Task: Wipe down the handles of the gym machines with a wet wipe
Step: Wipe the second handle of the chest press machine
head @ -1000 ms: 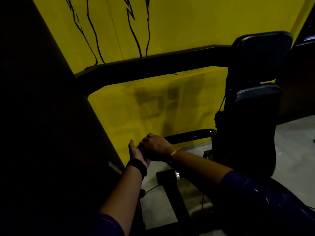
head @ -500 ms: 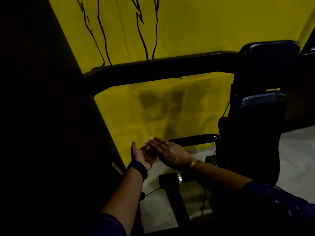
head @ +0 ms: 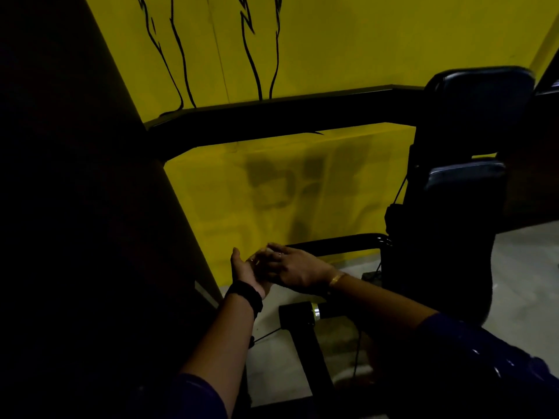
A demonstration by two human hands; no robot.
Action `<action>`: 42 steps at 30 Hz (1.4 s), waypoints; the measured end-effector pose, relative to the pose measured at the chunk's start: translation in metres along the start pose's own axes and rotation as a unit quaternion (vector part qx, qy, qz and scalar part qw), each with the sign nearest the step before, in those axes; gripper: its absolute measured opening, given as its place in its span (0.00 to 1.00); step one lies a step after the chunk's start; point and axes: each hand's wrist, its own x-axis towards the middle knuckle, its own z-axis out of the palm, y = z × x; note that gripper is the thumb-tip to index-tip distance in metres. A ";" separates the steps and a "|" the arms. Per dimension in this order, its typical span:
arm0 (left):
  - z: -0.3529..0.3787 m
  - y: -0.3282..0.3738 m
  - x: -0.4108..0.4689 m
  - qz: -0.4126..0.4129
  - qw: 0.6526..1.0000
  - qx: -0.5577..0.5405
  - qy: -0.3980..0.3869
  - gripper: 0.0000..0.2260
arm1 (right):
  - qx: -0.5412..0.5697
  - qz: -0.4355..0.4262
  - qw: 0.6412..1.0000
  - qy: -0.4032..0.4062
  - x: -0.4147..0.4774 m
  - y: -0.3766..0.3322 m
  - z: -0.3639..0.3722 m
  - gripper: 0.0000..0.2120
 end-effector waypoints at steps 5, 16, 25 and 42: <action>0.003 0.002 -0.002 0.023 1.000 -0.007 -0.005 0.33 | 0.035 0.077 0.995 0.054 -0.035 0.001 0.001 0.19; 0.033 -0.002 -0.003 0.172 0.976 0.129 -0.009 0.25 | 0.108 0.399 0.895 -0.167 0.035 0.003 -0.021 0.23; 0.036 -0.010 -0.002 0.222 0.941 0.255 0.009 0.23 | -0.044 0.448 0.890 -0.066 -0.071 0.014 -0.030 0.25; 0.043 -0.014 -0.006 0.233 0.920 0.314 0.020 0.21 | -0.018 0.377 0.925 0.046 -0.048 -0.023 -0.009 0.24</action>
